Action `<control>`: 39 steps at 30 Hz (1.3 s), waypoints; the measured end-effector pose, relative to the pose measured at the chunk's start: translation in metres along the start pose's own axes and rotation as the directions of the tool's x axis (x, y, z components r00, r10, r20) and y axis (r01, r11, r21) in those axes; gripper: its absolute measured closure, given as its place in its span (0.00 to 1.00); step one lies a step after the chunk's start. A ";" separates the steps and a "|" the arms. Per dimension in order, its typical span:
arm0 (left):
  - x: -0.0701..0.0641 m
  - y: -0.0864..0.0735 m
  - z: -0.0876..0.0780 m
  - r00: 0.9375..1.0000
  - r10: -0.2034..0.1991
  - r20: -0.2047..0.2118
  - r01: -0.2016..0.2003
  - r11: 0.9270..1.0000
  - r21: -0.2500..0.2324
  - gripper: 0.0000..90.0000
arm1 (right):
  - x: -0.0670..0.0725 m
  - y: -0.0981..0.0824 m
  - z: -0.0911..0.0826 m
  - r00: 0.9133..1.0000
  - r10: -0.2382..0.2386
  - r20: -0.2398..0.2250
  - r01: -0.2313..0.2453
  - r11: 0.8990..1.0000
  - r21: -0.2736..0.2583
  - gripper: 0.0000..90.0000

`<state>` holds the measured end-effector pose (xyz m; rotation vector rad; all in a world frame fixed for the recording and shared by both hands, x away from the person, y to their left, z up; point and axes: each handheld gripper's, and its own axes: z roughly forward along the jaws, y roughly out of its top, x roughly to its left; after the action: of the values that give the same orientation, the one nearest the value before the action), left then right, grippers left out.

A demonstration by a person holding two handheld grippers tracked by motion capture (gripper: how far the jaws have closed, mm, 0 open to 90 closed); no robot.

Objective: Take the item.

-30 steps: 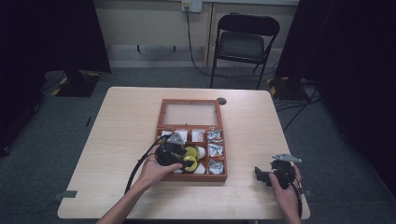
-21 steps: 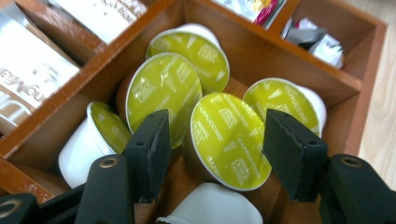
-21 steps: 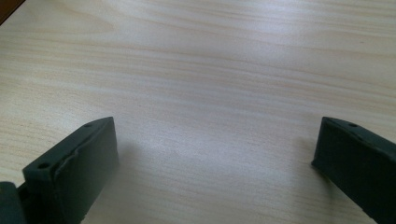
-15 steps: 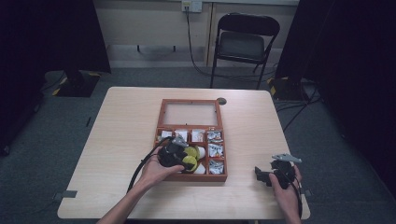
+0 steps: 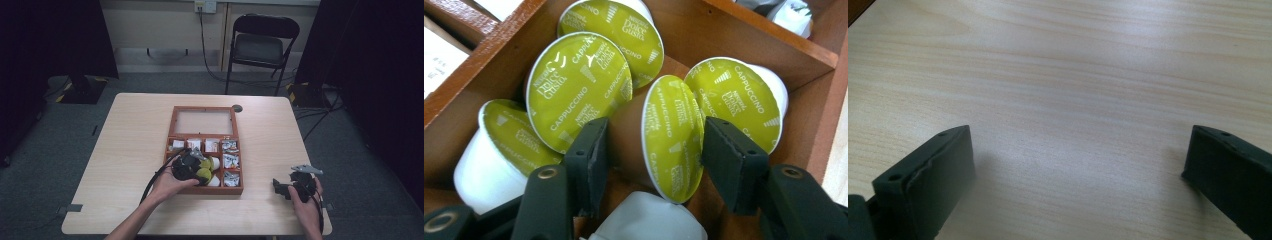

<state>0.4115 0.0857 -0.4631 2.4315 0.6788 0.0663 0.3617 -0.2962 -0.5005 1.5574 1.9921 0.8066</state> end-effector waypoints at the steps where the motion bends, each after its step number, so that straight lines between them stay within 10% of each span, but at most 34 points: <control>1: 0.000 0.000 0.000 1.000 0.005 0.000 -0.005 1.000 0.006 0.51 | 0.000 0.000 0.000 1.000 0.000 0.000 0.000 1.000 0.000 0.00; 13: -0.007 0.001 0.001 0.996 0.080 -0.038 -0.079 0.997 0.027 0.51 | 0.000 0.000 0.000 1.000 0.000 0.000 0.000 1.000 0.000 0.00; 29: 0.008 -0.007 -0.010 0.997 -0.043 0.061 0.048 0.995 -0.091 0.61 | 0.000 0.000 0.000 1.000 0.000 -0.002 0.000 1.000 -0.001 0.00; 39: 0.006 -0.004 -0.005 0.998 -0.040 0.055 0.042 0.998 -0.041 0.59 | 0.000 0.000 0.000 1.000 0.000 -0.002 0.000 1.000 0.000 0.00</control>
<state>0.4141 0.0945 -0.4623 2.3695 0.6964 -0.0016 0.3616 -0.2960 -0.5005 1.5571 1.9935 0.8088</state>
